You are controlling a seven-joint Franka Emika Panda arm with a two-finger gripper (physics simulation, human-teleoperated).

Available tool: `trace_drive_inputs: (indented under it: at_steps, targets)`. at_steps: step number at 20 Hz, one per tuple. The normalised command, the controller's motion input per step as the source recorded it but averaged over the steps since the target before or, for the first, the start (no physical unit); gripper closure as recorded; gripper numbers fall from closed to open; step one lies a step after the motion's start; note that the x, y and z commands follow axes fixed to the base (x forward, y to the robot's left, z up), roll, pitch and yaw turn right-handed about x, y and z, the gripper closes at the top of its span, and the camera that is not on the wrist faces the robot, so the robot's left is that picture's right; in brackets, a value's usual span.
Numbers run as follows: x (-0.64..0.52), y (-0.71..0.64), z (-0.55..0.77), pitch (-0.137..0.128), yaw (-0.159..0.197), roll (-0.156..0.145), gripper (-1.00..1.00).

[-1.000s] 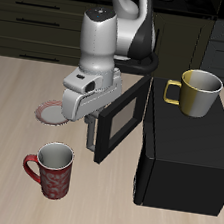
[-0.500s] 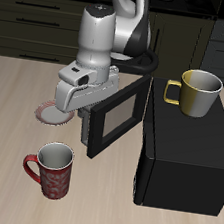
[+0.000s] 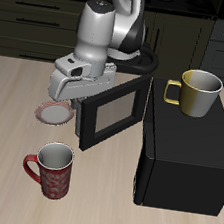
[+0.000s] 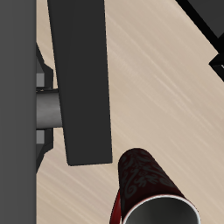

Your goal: Open the microwave and place the white and yellow mug in it

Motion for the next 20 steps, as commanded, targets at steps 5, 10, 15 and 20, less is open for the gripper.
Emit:
trace_drive_inputs:
  at_steps: [5,10,15,20]
  targets:
    - [-0.16,-0.18,0.0,-0.02,-0.037,-0.018,1.0]
    - [-0.18,-0.13,-0.03,-0.015,-0.042,-0.017,1.0]
    - [-0.1,-0.12,-0.07,0.015,-0.09,-0.017,1.0]
    - [-0.14,-0.15,-0.04,0.017,-0.132,-0.032,1.0]
